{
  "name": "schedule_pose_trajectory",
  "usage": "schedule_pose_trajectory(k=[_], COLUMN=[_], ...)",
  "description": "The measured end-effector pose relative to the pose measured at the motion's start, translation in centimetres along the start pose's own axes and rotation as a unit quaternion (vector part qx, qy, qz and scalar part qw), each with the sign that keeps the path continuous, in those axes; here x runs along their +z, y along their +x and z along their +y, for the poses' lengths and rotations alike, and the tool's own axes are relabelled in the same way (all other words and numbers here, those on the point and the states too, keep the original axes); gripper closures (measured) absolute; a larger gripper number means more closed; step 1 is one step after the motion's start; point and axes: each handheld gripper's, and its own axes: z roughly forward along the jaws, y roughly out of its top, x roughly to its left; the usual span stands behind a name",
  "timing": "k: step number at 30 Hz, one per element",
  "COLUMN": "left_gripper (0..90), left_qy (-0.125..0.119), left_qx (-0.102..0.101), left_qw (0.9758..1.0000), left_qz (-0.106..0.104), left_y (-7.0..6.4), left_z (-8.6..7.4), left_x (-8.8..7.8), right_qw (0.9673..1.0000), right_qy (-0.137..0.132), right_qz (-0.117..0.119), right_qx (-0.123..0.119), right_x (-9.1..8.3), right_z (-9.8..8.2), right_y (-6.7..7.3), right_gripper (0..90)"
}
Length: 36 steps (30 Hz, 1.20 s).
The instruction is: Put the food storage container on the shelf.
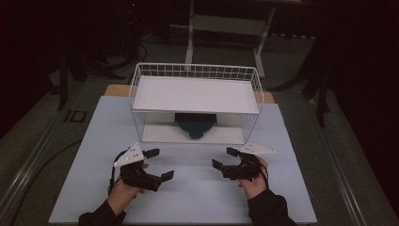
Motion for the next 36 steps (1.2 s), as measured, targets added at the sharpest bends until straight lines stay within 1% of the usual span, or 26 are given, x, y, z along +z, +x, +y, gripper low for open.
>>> schedule_pose_trajectory(k=[1, 3, 6, 9, 10, 11, 12, 14, 16, 17, 20, 21, 22, 23, 26, 28, 30, 36], left_gripper=[0.4, 0.4, 0.4, 0.4, 0.4, 0.4, 0.4, 0.4, 0.4, 0.4, 0.4, 0.4, 0.4, 0.4, 0.4, 0.4, 0.4, 0.4], left_qy=[0.000, 0.004, 0.008, 0.008, 0.008, 0.007, 0.007, 0.006, 0.003, 0.005, 0.007, 0.009, 0.009, 0.011, 0.015, 0.013, 0.017, 0.018], left_qx=[0.000, -0.001, 0.002, 0.000, 0.000, 0.002, 0.002, 0.001, 0.004, 0.007, 0.006, 0.007, 0.007, 0.007, 0.009, 0.008, 0.007, 0.008], left_qw=[1.0000, 1.0000, 1.0000, 1.0000, 1.0000, 1.0000, 1.0000, 1.0000, 1.0000, 1.0000, 1.0000, 0.9999, 0.9999, 0.9999, 0.9998, 0.9999, 0.9998, 0.9998], left_qz=[0.000, -0.002, -0.001, -0.002, -0.002, -0.001, -0.001, -0.002, -0.004, -0.004, -0.004, -0.004, -0.004, -0.005, -0.005, -0.006, -0.005, -0.008], left_y=[0.0, 0.0, 0.0, 0.0, 0.0, 0.0, 0.0, 0.0, -0.1, -0.1, 0.0, 0.0, 0.0, 0.0, 0.0, 0.0, 0.1, 0.0], left_z=[0.0, -0.1, -0.2, -0.4, -0.4, -0.5, -0.5, -0.6, -0.7, -0.7, -0.8, -0.8, -0.8, -0.9, -1.0, -1.1, -1.3, -1.4], left_x=[0.0, -0.2, -0.3, -0.6, -0.6, -0.8, -0.8, -0.9, -1.0, -1.1, -1.1, -1.0, -1.0, -0.9, -0.8, -0.8, -0.6, -0.5], right_qw=[1.0000, 1.0000, 0.9998, 0.9999, 0.9999, 0.9999, 0.9999, 0.9998, 0.9998, 0.9997, 0.9997, 0.9998, 0.9998, 0.9998, 0.9996, 0.9996, 0.9997, 0.9997], right_qy=[0.000, 0.000, 0.004, 0.001, 0.001, -0.004, -0.004, -0.005, -0.004, -0.004, -0.005, -0.002, -0.002, 0.001, 0.007, 0.009, 0.010, 0.011], right_qz=[0.000, 0.001, -0.005, -0.003, -0.003, -0.005, -0.005, -0.009, -0.011, -0.012, -0.011, -0.009, -0.009, -0.009, -0.017, -0.016, -0.017, -0.013], right_qx=[0.000, -0.009, -0.020, -0.016, -0.016, -0.013, -0.013, -0.016, -0.019, -0.020, -0.020, -0.016, -0.016, -0.016, -0.022, -0.020, -0.014, -0.015], right_x=[0.0, -0.8, -1.3, -2.1, -2.1, -2.6, -2.6, -3.3, -3.5, -3.9, -4.3, -4.5, -4.5, -4.8, -5.0, -5.1, -5.1, -4.9], right_z=[0.0, -0.6, -1.1, -1.5, -1.5, -1.7, -1.7, -2.1, -2.3, -2.6, -2.9, -3.2, -3.2, -3.6, -4.1, -4.2, -4.4, -4.4], right_y=[0.0, 0.1, 0.3, 0.3, 0.3, 0.3, 0.3, 0.3, 0.2, 0.1, 0.0, -0.2, -0.2, -0.4, -0.6, -0.8, -1.1, -1.1], right_gripper=[15.5, 16.7, 17.0, 16.9, 16.9, 16.9, 16.9, 16.9, 16.9, 16.9, 16.9, 16.9, 16.9, 16.9, 17.0, 17.0, 17.0, 17.0])
